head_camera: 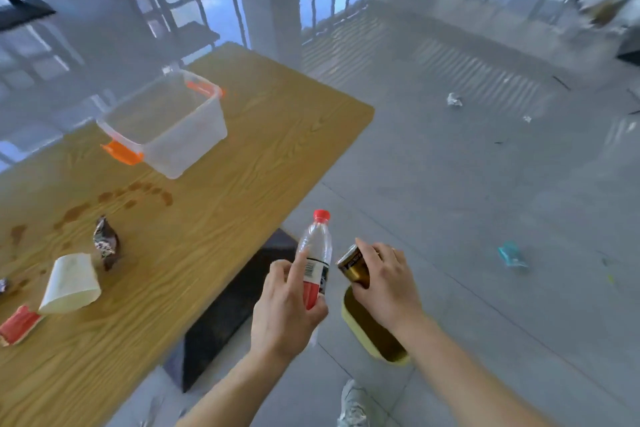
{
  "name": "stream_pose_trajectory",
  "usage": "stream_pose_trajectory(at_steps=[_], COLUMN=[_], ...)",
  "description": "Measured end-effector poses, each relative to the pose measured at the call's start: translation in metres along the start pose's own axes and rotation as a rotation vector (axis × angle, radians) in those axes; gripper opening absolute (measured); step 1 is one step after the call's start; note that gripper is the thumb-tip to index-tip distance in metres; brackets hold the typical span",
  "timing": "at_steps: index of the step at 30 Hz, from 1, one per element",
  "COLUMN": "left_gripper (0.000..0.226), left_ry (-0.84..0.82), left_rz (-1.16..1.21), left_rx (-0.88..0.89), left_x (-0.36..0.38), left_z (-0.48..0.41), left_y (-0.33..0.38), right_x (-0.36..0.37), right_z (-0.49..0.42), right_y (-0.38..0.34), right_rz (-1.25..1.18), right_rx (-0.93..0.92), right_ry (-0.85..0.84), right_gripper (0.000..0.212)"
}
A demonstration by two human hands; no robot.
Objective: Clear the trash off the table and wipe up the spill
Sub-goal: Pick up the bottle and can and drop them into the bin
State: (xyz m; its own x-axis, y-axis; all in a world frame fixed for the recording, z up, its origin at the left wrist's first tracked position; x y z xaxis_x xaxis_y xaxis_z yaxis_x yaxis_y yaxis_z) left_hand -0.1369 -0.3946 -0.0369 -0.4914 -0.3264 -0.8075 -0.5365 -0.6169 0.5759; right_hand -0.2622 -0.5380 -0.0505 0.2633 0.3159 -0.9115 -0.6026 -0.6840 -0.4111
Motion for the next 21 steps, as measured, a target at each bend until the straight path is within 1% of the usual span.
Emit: stream_pose_trajectory(at_steps=[3, 7, 13, 17, 21], left_gripper=[0.089, 0.083, 0.083, 0.082, 0.072], left_ry=[-0.057, -0.132, -0.26, -0.345, -0.407], left_rz=[0.023, 0.051, 0.014, -0.042, -0.077], left_rx=[-0.009, -0.076, -0.182, -0.252, -0.364], left_x=[0.057, 0.133, 0.225, 0.29, 0.346], left_z=[-0.016, -0.035, -0.047, -0.048, -0.05], left_y=[0.016, 0.019, 0.0, -0.017, -0.035], right_x=[0.015, 0.046, 0.102, 0.151, 0.196], right_z=[-0.003, -0.001, 0.008, 0.019, 0.029], right_y=[0.056, 0.12, 0.188, 0.233, 0.271], right_rz=[0.004, 0.011, -0.018, -0.066, -0.086], right_rx=[0.045, 0.106, 0.211, 0.337, 0.43], right_ry=[-0.031, -0.083, -0.141, -0.248, -0.32], right_gripper=[0.072, 0.074, 0.072, 0.073, 0.074])
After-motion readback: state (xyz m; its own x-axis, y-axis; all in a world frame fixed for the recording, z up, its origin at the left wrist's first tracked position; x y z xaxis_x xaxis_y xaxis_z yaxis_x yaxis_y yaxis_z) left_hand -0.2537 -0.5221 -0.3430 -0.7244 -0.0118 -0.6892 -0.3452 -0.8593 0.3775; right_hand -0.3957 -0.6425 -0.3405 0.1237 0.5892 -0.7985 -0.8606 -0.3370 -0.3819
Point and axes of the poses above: each hand's wrist, its own z-axis away from the middle knuckle, its own x-axis out of the palm, y = z × x, the point moved 4 cm from there along -z, towards the middle knuckle, and after that the axes turned 7 degrees about -x, right-handed, at the moved point
